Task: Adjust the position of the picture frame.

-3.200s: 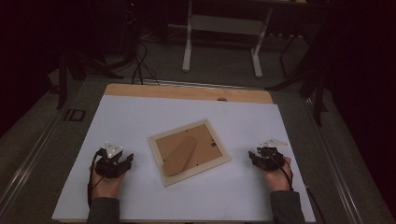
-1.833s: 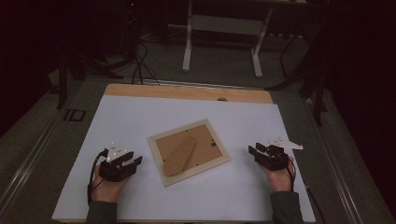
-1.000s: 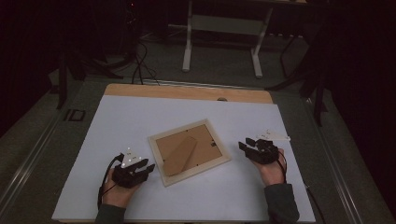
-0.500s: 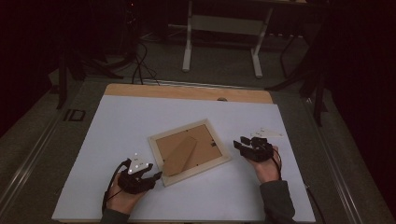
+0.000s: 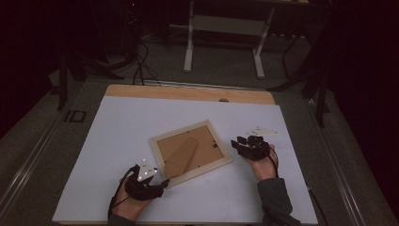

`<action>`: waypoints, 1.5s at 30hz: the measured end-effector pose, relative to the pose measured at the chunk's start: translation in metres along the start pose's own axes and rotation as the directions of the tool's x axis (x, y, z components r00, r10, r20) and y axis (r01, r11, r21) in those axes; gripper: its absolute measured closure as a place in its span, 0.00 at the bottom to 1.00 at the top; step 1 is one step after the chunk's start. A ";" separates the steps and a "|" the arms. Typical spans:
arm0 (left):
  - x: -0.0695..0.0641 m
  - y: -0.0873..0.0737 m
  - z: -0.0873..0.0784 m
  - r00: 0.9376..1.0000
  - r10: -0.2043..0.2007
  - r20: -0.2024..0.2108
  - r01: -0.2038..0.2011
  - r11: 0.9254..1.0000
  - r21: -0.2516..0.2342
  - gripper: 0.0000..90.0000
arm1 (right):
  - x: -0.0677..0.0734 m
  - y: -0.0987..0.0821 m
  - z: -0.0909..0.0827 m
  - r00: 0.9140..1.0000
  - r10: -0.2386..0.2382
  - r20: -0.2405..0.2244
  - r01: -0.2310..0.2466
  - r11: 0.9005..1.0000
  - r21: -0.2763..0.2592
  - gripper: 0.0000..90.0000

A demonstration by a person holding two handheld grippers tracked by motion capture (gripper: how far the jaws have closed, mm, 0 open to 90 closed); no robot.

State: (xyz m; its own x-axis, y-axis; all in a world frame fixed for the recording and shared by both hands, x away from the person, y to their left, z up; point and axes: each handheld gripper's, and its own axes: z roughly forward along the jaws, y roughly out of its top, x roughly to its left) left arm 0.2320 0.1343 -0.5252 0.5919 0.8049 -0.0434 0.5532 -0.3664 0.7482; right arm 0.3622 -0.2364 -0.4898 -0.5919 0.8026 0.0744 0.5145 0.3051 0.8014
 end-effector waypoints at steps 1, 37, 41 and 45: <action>-0.001 0.000 0.000 1.000 -0.002 0.002 0.002 1.000 0.000 0.41 | 0.000 0.000 0.001 1.000 0.009 -0.006 -0.009 1.000 -0.002 0.70; -0.037 -0.014 -0.012 0.993 0.117 0.010 -0.117 0.991 0.060 1.00 | 0.006 0.010 0.018 0.999 0.019 -0.032 -0.019 1.000 -0.005 0.68; -0.037 -0.015 -0.010 0.992 0.125 0.018 -0.126 0.989 0.077 1.00 | 0.006 0.009 0.018 0.999 0.019 -0.032 -0.019 1.000 -0.006 0.68; -0.036 -0.015 -0.007 0.993 0.115 0.015 -0.116 0.989 0.093 1.00 | 0.006 0.008 0.019 0.999 0.022 -0.034 -0.022 1.000 -0.004 0.68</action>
State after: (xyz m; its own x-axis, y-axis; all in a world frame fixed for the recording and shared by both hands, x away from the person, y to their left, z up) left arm 0.1979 0.1142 -0.5303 0.6606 0.7500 0.0333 0.5328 -0.4996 0.6830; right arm 0.3747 -0.2197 -0.4940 -0.6010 0.7914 0.1117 0.5247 0.2853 0.8021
